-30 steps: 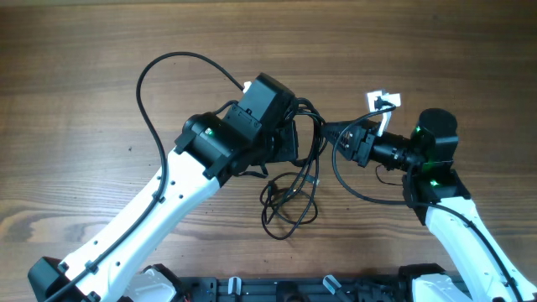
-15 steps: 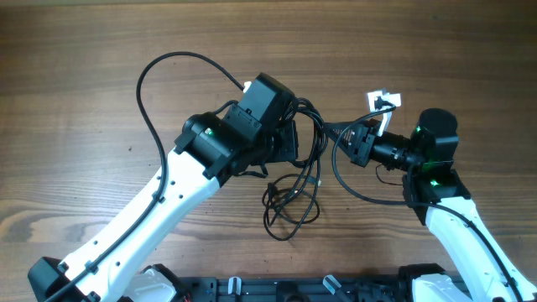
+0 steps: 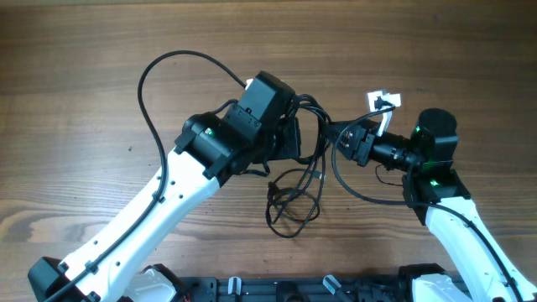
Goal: Untangle cables
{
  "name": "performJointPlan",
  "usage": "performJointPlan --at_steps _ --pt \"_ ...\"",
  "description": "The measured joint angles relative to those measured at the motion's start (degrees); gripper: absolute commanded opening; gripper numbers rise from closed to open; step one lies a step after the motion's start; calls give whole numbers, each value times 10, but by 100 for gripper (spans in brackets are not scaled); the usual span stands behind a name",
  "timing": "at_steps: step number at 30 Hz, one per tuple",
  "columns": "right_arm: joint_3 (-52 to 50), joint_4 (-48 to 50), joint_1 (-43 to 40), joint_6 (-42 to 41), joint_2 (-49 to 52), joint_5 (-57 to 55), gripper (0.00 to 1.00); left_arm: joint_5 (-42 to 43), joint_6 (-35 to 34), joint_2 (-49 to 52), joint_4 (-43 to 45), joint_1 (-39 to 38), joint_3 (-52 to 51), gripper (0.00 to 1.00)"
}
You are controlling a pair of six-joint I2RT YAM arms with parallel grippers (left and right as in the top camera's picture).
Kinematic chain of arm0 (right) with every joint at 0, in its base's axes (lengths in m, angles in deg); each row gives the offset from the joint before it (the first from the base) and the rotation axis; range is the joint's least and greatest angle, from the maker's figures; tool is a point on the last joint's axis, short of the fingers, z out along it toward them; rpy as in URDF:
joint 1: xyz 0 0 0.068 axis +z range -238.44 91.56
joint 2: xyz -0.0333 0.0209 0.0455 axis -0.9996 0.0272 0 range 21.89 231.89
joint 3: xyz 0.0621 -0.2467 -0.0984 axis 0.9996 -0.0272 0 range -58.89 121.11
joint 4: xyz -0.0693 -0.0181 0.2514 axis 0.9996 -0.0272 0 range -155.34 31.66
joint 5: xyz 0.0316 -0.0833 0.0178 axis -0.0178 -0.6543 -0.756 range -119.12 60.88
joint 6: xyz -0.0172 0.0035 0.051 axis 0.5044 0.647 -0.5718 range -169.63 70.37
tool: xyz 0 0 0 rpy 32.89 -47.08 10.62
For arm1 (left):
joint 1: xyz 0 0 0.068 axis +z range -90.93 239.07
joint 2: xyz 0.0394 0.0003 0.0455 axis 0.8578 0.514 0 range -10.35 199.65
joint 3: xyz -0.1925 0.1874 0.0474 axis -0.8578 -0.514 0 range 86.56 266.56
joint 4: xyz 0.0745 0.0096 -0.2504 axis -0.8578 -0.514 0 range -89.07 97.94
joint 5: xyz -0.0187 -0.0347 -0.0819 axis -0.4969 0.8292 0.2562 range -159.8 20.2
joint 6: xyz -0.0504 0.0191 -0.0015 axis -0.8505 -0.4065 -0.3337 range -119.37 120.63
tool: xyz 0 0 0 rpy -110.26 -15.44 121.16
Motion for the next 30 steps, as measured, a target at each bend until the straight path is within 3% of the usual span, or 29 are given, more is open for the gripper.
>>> performJointPlan --at_steps 4,9,12,20,30 --pt "0 0 0 0 0 -2 18 4 0 0 2 0 0 4" --pt "0 0 0 -1 0 -2 31 4 0 0 2 0 0 4" --pt "0 0 0 0 0 -2 31 4 0 0 1 0 0 4" --pt "0 0 0 -1 0 -2 4 4 0 0 -10 0 0 4" --pt "0 0 0 2 0 -4 4 0 0 0 -11 0 0 4"
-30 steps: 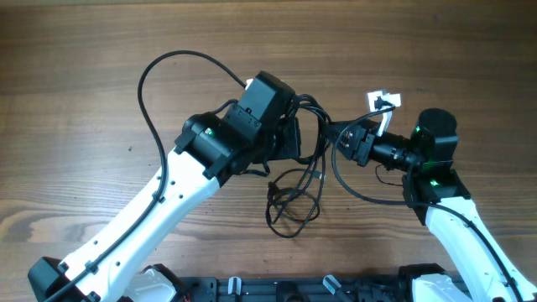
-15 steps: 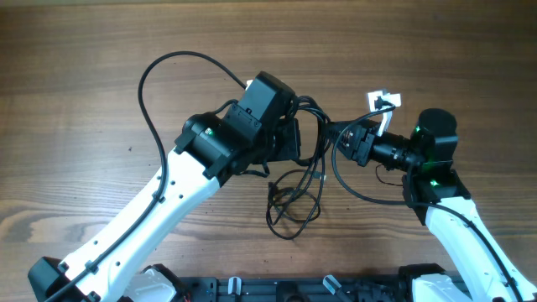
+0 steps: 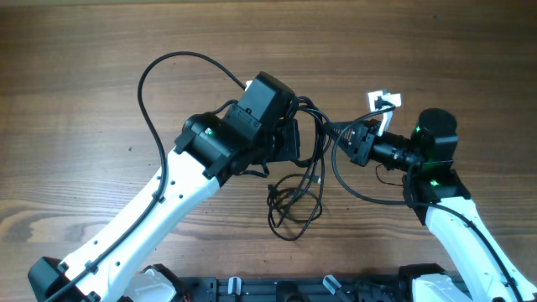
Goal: Untangle cables
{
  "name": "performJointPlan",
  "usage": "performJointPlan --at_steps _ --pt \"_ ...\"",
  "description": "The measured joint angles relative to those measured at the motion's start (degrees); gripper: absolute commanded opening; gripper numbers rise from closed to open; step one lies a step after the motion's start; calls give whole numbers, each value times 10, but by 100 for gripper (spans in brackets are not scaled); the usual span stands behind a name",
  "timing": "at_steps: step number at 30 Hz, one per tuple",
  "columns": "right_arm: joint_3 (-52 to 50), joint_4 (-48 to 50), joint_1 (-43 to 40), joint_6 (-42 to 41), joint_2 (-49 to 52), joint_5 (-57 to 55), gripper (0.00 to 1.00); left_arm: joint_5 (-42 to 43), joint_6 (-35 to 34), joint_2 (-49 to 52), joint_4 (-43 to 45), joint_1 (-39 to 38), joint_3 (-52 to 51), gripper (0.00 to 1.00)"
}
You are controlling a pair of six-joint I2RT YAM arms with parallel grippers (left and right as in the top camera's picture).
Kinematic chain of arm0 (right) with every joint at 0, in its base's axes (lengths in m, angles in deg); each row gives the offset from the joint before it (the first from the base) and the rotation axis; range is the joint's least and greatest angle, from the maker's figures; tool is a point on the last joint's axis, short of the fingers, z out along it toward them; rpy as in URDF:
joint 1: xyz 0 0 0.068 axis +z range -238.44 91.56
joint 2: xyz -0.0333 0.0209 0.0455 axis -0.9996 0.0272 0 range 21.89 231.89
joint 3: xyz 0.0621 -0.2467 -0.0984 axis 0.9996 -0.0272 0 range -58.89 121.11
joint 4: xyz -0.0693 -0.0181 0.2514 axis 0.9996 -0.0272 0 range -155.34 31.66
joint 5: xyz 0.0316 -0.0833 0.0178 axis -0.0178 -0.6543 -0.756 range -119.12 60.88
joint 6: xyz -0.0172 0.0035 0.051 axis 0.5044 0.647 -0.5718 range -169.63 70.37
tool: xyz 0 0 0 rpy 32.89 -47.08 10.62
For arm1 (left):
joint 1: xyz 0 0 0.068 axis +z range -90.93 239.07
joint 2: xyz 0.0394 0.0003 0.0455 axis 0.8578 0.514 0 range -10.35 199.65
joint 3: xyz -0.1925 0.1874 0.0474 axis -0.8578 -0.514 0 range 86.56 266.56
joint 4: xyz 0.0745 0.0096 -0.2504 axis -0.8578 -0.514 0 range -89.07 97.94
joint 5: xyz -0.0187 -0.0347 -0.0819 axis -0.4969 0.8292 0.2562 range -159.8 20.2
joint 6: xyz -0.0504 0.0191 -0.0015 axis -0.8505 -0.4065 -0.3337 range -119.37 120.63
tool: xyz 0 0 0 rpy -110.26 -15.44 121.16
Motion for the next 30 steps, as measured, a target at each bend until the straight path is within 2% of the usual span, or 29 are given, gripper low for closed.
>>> performJointPlan --at_steps 5,18,25,26,28,30 --pt "0 -39 0 -31 0 -41 4 -22 -25 0 1 0 0 4" --pt "0 -58 0 -47 0 -75 4 -118 -259 3 -16 -3 0 4" --pt "0 -59 0 -47 0 -77 4 -128 -324 3 -20 -3 0 4" --pt "0 -59 0 -47 0 -77 9 -128 -336 3 -22 -3 0 4" --pt "0 -60 0 -49 0 -78 28 -128 -348 3 -22 -3 0 4" --pt "0 -62 0 -55 0 -82 40 -131 -354 3 -25 -3 0 4"
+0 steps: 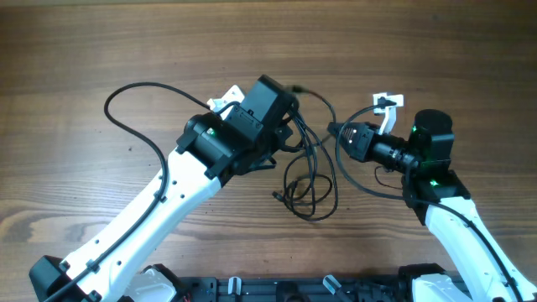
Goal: Untangle cables
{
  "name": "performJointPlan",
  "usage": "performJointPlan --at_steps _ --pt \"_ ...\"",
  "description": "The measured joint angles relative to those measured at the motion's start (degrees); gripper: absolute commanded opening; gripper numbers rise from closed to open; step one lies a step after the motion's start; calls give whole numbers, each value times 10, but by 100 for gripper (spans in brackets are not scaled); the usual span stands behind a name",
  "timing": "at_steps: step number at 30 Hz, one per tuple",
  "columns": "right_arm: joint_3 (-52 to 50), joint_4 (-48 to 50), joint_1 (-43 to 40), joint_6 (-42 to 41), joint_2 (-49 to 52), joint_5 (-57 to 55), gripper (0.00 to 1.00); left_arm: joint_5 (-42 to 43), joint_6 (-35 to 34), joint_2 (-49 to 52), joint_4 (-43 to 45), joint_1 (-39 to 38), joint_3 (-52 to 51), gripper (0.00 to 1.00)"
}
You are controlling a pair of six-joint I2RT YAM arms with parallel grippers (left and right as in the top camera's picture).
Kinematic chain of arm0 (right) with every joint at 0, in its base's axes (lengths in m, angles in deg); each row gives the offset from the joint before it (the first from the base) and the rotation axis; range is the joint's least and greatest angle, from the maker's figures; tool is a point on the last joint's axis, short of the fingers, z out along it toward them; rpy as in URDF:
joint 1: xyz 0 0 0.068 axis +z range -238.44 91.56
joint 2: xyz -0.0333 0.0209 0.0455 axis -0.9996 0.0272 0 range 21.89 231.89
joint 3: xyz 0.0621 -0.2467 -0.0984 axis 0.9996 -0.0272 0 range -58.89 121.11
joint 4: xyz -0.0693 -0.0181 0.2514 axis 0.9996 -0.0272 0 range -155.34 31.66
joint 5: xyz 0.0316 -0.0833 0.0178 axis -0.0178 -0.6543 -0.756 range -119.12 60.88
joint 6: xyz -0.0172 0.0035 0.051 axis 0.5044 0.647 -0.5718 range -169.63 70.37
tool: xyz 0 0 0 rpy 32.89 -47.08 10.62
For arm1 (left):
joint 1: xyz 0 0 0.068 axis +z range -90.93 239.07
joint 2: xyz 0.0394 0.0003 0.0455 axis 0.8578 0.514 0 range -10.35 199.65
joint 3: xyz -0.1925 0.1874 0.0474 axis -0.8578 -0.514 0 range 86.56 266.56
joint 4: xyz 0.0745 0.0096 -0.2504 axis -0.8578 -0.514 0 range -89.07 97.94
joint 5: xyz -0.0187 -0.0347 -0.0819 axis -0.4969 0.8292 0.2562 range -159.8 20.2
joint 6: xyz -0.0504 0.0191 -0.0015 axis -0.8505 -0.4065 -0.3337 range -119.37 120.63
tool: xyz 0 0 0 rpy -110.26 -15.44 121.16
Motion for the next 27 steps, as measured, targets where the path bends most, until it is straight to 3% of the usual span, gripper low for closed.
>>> performJointPlan --at_steps 2,3,9,13,19,27 --pt "0 0 0 -3 0 -2 59 -4 -3 0 -3 0 0 4" --pt "0 0 0 -3 0 -2 63 -6 -3 0 -5 0 0 4" --pt "0 0 0 -5 0 -4 73 -12 5 0 -12 0 0 4" --pt "0 0 0 -5 0 -4 80 -10 76 0 -12 0 0 4" --pt "0 0 0 15 0 -4 73 23 225 0 -12 0 0 4" --pt "0 0 0 49 0 -4 58 111 347 0 12 0 0 4"
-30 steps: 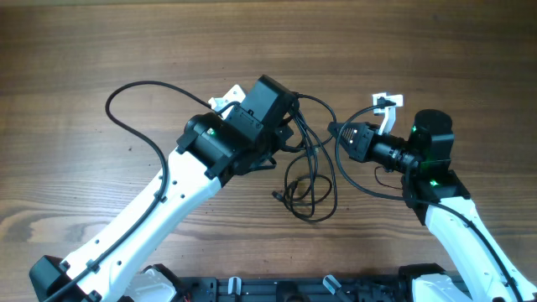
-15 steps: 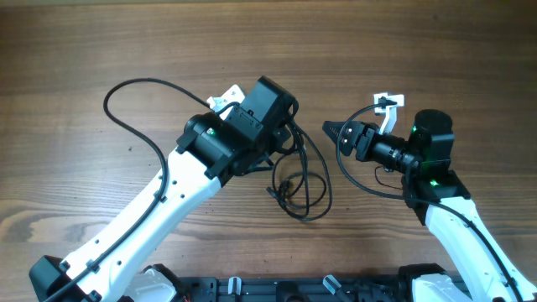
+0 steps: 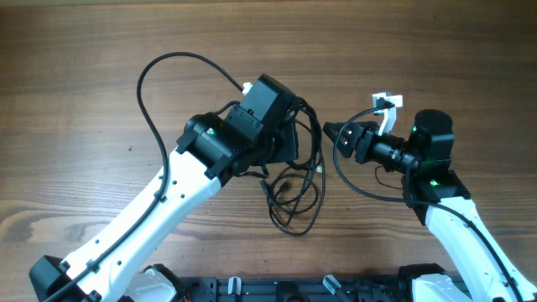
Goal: Untangle cables
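Note:
Several black cables lie knotted in a tangle (image 3: 294, 197) at the table's middle. One long black cable (image 3: 144, 101) loops far out to the left and runs back to a white plug (image 3: 247, 86) by my left wrist. My left gripper (image 3: 291, 138) sits over the top of the tangle, mostly hidden under its wrist, and looks shut on strands there. From the right, my right gripper (image 3: 331, 130) points at it, fingers pinched together on a black strand. Another black strand (image 3: 361, 195) curves under the right arm.
A white connector (image 3: 386, 101) lies on the wooden table (image 3: 75, 193) just behind the right gripper. The arm bases and a black rail (image 3: 294, 289) line the front edge.
The left gripper has shifted slightly right and back. The long loop stands taller and narrower at the far left again, its white plug is back by the wrist, and the tangle hangs further left.
At the two oldest moments both grippers held strands close together above the tangle, with the long loop tall at the left. Then the left arm sat further left, the loop flattened and the strands spread. Now the layout resembles the start, with the grippers slightly apart.

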{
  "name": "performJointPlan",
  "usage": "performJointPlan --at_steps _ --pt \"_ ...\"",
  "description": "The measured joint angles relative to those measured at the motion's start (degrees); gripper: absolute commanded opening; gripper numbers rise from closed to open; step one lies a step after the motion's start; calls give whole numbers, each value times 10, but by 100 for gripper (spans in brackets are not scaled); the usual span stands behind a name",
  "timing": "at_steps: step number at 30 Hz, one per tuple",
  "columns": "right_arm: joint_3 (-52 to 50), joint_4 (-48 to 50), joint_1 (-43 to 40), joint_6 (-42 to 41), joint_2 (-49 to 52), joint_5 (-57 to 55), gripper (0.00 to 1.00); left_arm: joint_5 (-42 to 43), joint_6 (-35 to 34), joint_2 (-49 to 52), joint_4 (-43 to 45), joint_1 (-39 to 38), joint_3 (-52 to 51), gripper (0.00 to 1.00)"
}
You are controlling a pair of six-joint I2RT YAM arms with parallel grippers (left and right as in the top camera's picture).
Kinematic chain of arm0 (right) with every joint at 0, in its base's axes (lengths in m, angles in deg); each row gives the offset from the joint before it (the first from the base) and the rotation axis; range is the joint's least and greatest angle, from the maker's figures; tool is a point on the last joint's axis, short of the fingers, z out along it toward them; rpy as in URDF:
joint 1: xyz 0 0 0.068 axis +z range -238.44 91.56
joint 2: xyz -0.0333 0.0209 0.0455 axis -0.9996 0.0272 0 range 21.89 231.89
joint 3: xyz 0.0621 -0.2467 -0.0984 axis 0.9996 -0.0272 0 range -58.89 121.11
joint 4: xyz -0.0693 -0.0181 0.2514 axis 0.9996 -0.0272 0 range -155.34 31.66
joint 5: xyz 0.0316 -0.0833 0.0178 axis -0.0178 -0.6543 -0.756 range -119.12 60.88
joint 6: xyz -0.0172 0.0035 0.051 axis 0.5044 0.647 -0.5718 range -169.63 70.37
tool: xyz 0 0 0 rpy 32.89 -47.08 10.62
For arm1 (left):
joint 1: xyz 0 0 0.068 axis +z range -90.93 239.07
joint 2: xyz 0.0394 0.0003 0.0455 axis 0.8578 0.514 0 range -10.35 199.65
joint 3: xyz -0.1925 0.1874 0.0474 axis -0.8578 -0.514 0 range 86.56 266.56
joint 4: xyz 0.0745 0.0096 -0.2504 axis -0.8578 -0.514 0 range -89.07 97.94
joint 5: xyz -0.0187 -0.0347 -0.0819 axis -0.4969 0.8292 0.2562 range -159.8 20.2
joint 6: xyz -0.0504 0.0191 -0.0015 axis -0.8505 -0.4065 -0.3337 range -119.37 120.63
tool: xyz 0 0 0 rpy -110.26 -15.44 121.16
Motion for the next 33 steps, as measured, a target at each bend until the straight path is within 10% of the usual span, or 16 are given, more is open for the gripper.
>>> performJointPlan --at_steps 23,33 --pt "0 8 0 19 0 54 8 24 22 0 35 0 0 4" --pt "0 8 -1 19 0 54 4 25 21 0 42 0 0 4"
